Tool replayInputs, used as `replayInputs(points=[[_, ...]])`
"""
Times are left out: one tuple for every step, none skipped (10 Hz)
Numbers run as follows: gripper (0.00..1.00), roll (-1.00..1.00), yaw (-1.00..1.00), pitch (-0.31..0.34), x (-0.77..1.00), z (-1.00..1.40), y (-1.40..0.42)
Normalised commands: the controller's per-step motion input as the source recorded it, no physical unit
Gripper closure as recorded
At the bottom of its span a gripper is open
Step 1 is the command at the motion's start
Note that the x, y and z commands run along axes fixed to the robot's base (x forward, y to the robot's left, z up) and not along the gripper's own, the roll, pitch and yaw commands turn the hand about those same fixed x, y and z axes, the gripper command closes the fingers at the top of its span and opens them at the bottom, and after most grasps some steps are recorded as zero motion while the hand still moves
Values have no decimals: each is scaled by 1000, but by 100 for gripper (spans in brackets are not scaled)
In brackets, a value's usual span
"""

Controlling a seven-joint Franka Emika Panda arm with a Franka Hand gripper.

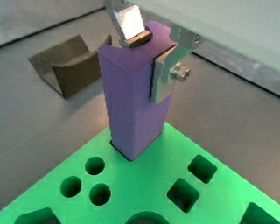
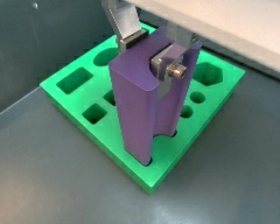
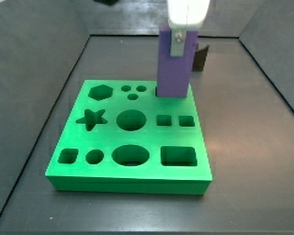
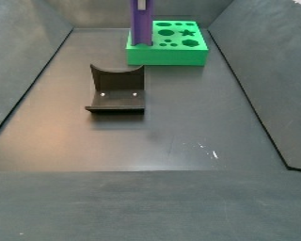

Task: Insert the arch object.

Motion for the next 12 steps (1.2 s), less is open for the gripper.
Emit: replayInputs(points=[[100,36,-66,93,271,-283,-71],[100,0,0,101,97,-60,-9],[100,17,0,124,131,-77,-57],[100,0,0,87,69,-120,-9],[100,44,-11,164,134,-194,-66],[100,77,-9,83,23,-209,-94],[100,113,-14,101,3,-251,-129],[100,117,-11,84,11,-180,-89],[100,229,-203,53,0,-234,-31],[100,206,-200,0,-66,-283,-14],[100,0,-89,-63,-163,-46,0],[100,0,0,0,0,0,0]])
